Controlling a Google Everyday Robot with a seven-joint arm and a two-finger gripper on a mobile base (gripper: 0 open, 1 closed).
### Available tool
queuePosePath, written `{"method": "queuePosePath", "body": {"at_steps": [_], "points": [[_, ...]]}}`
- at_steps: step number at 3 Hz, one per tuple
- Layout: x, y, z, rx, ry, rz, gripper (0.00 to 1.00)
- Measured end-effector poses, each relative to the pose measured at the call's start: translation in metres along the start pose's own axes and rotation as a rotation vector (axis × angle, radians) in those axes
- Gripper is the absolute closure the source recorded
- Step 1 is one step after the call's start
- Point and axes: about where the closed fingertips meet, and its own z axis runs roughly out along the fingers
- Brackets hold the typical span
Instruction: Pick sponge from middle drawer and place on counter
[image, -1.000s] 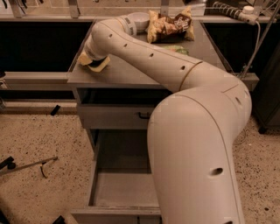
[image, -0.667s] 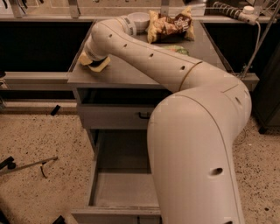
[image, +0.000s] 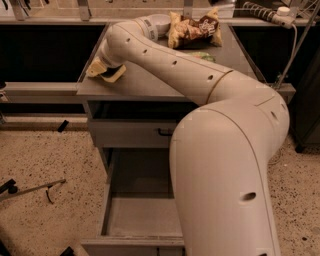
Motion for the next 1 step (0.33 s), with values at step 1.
{"method": "queuePosePath", "body": {"at_steps": [1], "points": [[0.0000, 0.0000, 0.0000, 0.000, 0.000, 0.000, 0.00]]}}
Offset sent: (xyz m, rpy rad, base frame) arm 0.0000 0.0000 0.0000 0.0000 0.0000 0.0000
